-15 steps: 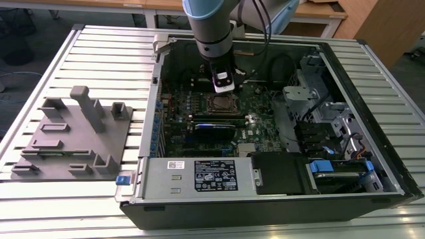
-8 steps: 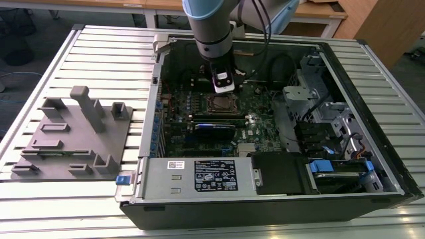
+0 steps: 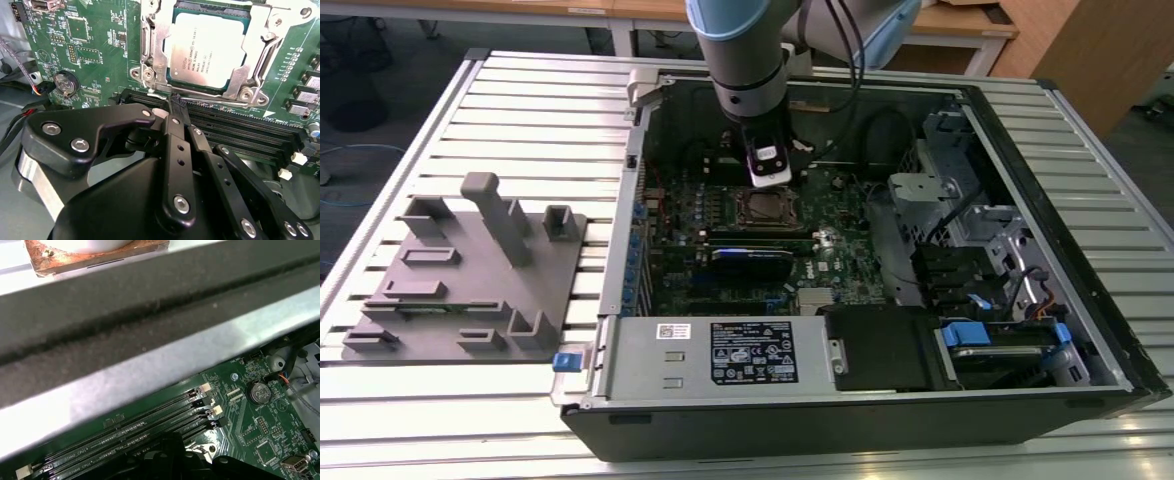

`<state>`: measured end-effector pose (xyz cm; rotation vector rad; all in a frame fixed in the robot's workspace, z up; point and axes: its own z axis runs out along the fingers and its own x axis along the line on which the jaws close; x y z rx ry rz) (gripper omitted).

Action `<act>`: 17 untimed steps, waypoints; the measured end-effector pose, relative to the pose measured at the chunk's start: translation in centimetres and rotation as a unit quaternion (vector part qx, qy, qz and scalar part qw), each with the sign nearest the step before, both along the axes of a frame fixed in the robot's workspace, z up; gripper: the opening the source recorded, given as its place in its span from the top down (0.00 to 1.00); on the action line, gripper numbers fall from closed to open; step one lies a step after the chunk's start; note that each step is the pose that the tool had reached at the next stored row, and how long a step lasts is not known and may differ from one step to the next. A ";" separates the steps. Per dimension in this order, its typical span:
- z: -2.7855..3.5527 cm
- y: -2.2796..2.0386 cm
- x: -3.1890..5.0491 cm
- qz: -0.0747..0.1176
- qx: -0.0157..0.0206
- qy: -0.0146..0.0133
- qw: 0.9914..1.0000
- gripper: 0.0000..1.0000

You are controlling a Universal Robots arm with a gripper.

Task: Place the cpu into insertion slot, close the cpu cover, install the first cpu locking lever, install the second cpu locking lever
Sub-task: 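Install the first cpu locking lever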

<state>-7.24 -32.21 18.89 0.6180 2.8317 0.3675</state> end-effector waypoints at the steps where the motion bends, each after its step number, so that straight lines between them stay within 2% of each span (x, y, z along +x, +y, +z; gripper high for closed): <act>1: 0.00 0.00 0.00 0.000 0.000 0.000 1.000 0.89; 4: 0.07 0.00 0.00 0.000 0.000 0.000 1.000 0.89; 8: 0.56 0.01 0.00 0.000 0.000 0.000 1.000 0.89; 9: 0.56 0.01 -0.02 0.000 0.000 0.000 1.000 0.89; 10: 0.57 0.01 -0.13 0.000 0.000 -0.002 1.000 0.89; 14: 0.57 0.01 -0.91 0.000 0.001 -0.022 1.000 0.89; 16: 0.54 0.01 -0.98 0.000 0.002 -0.028 1.000 0.89; 17: 0.54 0.01 -0.99 0.000 0.002 -0.030 1.000 0.89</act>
